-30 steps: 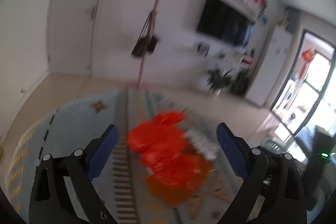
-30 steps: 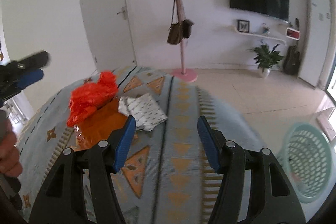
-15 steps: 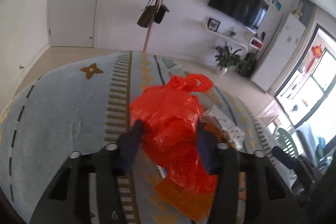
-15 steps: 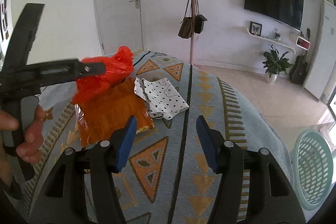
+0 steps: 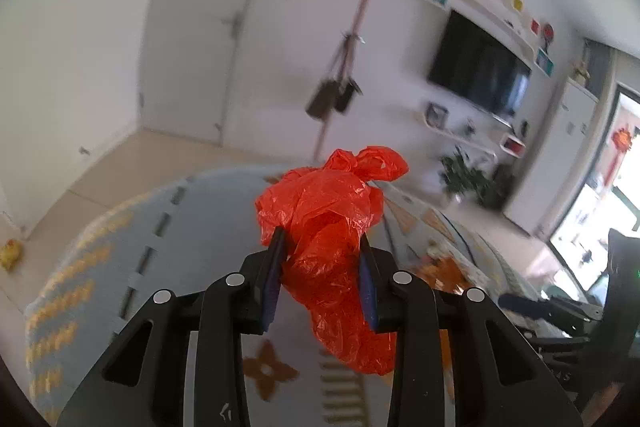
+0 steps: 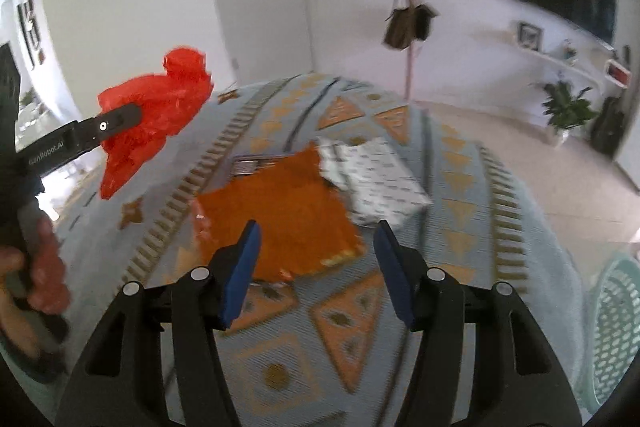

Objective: Collect trash
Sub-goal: 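Grasp the red plastic bag with the left tool while the right tool grasps the orange paper, then carry the red bag and orange paper to the basket and release them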

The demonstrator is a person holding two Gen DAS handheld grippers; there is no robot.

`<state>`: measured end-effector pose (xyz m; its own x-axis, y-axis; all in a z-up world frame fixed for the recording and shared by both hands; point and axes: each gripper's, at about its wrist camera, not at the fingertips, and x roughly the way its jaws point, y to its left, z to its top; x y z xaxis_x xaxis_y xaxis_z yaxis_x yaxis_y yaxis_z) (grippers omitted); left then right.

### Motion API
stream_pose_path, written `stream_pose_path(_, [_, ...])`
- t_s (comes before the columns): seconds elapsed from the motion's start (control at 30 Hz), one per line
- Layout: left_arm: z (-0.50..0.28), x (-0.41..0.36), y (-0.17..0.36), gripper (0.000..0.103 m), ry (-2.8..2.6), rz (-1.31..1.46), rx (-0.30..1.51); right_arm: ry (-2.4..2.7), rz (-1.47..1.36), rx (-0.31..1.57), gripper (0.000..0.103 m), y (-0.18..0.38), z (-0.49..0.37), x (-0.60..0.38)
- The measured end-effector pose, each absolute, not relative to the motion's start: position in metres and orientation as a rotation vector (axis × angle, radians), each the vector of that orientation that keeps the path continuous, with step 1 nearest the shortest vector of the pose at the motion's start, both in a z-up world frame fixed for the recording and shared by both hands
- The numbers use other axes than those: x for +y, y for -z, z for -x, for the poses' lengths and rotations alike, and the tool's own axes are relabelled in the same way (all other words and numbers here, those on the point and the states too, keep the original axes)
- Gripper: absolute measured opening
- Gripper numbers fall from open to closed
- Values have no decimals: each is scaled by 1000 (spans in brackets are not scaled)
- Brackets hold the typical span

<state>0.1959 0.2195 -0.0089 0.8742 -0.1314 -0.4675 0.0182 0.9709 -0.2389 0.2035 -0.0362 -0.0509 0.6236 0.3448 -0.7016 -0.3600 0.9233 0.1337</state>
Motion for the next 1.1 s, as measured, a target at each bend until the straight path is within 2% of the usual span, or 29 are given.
stream_pose_path(0.07, [-196, 221, 7, 31, 36, 201, 488, -425, 26, 846, 57, 55, -213, -28])
stream_pose_path(0.13, [-196, 223, 6, 31, 43, 225, 490, -441, 39, 894, 65, 63, -223, -22])
stream_pose_path(0.33, [-196, 218, 8, 31, 77, 230, 505, -422, -23, 943, 81, 74, -252, -35])
stream_pose_path(0.47, [-198, 215, 10, 32, 92, 216, 512, -444, -56, 954, 84, 78, -262, -31])
stream_pose_path(0.5, [-197, 215, 12, 32, 94, 221, 517, -452, -37, 945, 82, 77, -260, -28])
stream_pose_path(0.53, [-198, 216, 12, 32, 97, 228, 521, -470, -22, 936, 70, 75, -255, -25])
stream_pose_path(0.6, [-197, 218, 14, 32, 90, 232, 522, -493, 2, 932, 53, 73, -244, -20])
stream_pose_path(0.63, [-197, 219, 14, 32, 83, 231, 519, -490, 24, 929, 40, 72, -238, -18])
stream_pose_path(0.73, [-197, 218, 11, 32, 45, 207, 504, -502, 80, 889, 20, 69, -213, -16])
stream_pose_path(0.77, [-197, 217, 10, 32, 42, 202, 499, -506, 82, 866, 18, 67, -205, -17])
stream_pose_path(0.83, [-197, 217, 11, 33, 44, 205, 497, -499, 82, 835, 9, 63, -191, -21])
stream_pose_path(1.1, [-194, 216, 9, 33, 29, 195, 482, -391, 71, 694, 3, 40, -145, -53])
